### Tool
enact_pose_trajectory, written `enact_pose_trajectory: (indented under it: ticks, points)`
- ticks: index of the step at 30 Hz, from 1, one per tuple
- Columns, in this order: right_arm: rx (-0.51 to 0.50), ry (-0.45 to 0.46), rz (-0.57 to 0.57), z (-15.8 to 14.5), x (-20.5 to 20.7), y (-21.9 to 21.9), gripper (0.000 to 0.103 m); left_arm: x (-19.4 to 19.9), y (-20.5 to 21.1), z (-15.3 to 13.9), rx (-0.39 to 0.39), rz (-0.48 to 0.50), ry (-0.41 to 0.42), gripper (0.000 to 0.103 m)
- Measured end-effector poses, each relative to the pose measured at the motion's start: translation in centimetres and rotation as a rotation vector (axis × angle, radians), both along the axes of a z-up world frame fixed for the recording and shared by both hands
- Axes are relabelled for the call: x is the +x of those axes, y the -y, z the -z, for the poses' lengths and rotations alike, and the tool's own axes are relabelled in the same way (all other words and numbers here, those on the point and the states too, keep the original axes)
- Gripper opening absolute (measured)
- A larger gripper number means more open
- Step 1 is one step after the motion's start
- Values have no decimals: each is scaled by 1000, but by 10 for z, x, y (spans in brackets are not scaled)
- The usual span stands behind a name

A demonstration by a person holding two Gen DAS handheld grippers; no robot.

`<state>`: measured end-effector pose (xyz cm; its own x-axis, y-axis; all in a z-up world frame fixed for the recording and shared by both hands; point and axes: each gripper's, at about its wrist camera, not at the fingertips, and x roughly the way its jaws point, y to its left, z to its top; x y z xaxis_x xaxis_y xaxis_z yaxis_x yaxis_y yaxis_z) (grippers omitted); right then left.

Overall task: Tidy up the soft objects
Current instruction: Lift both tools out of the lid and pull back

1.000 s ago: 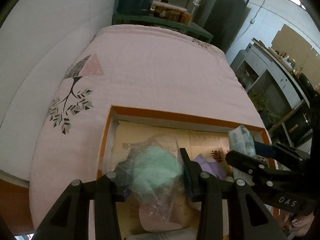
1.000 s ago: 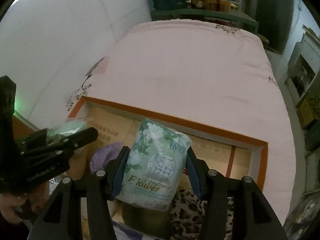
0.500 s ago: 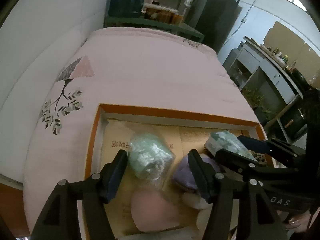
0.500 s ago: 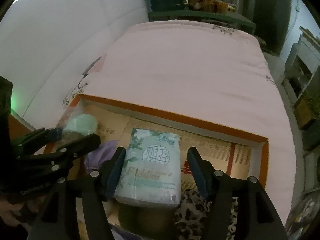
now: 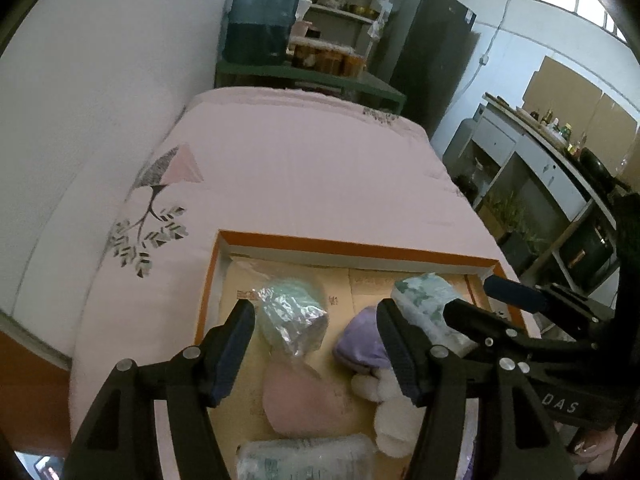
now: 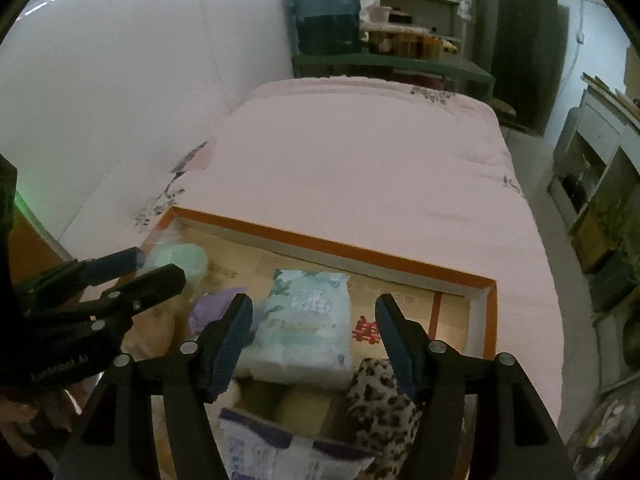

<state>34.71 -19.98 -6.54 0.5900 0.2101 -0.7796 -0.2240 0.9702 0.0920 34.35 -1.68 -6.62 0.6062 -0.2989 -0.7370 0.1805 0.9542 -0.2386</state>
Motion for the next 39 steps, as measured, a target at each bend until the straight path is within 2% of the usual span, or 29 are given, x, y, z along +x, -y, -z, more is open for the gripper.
enact_pose_trajectory:
  ticks: [17,39]
  points:
    - [12,47,13,-26,-41,-2,65,-46,-1,-38,-17,3,82,63]
    - [-4,99,30,-43,-118,-7,66,-104,-7,-60,-33,18,135,63]
